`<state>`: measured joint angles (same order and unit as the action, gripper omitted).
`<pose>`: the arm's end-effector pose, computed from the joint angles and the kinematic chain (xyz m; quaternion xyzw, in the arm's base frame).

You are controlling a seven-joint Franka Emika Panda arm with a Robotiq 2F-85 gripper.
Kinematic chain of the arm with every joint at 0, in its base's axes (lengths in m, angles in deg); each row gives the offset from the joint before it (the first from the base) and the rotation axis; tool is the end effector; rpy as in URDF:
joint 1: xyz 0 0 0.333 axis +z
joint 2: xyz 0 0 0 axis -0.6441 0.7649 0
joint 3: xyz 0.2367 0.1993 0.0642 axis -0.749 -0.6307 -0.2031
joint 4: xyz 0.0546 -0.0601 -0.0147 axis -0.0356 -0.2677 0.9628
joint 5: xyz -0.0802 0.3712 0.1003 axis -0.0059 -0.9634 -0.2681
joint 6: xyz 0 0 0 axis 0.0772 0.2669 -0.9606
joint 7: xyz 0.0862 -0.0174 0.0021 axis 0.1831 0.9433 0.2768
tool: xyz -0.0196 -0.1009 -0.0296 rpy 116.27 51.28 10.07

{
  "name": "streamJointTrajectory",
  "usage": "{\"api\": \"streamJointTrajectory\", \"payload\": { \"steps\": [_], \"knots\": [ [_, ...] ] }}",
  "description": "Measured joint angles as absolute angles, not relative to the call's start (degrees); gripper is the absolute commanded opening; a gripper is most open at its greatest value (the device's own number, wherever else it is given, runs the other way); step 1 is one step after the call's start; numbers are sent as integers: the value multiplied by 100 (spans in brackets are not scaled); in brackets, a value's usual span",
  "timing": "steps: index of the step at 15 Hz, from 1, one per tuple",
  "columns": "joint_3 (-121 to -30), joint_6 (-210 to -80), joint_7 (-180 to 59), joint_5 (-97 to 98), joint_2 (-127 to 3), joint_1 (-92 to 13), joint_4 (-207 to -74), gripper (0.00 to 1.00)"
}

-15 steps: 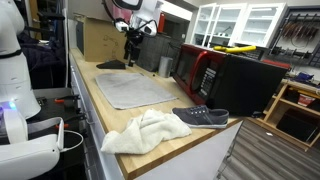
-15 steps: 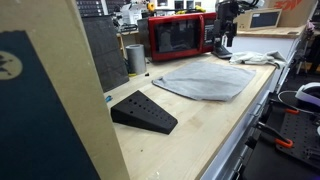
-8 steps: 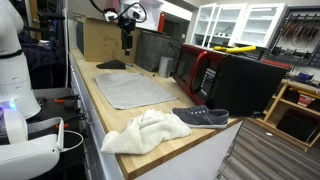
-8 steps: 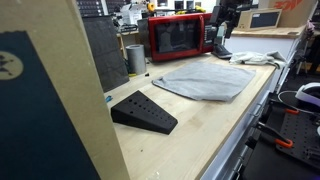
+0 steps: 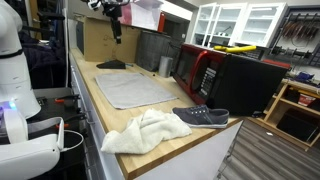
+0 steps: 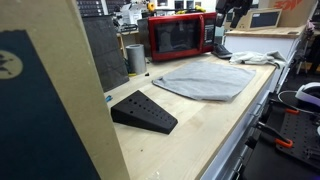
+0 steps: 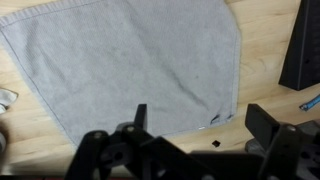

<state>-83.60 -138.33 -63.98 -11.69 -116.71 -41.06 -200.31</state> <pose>0.3645 0.0251 0.4710 -0.9868 0.0910 -0.1204 0.0590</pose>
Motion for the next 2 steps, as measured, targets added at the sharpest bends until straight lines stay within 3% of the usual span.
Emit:
{"api": "streamJointTrajectory", "payload": {
  "steps": [2],
  "knots": [
    [-8324, -13837, -6391, -1169, -11572, -4107, -20028, 100]
  ]
}}
